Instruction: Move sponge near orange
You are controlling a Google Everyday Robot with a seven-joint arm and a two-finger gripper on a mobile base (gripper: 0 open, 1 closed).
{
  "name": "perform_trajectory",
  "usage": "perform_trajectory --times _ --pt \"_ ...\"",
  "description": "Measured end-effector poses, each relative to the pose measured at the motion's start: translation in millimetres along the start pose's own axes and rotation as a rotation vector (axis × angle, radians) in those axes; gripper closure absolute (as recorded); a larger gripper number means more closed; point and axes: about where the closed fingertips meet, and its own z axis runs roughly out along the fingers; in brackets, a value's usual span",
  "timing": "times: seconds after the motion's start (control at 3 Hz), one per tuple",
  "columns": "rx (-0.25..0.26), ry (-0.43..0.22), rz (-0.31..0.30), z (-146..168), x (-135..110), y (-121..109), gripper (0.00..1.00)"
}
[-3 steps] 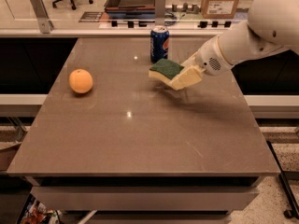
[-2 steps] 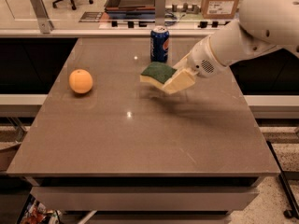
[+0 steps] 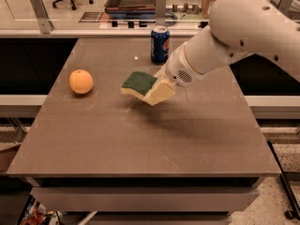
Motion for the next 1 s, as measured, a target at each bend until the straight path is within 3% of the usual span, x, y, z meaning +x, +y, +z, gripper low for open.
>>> perform_trajectory --times 0.67,1.0 --pt "-0.059 -0.020 -0.077 32 -33 33 1.00" --pt "-0.071 -0.023 -0.108 49 -47 39 1.00"
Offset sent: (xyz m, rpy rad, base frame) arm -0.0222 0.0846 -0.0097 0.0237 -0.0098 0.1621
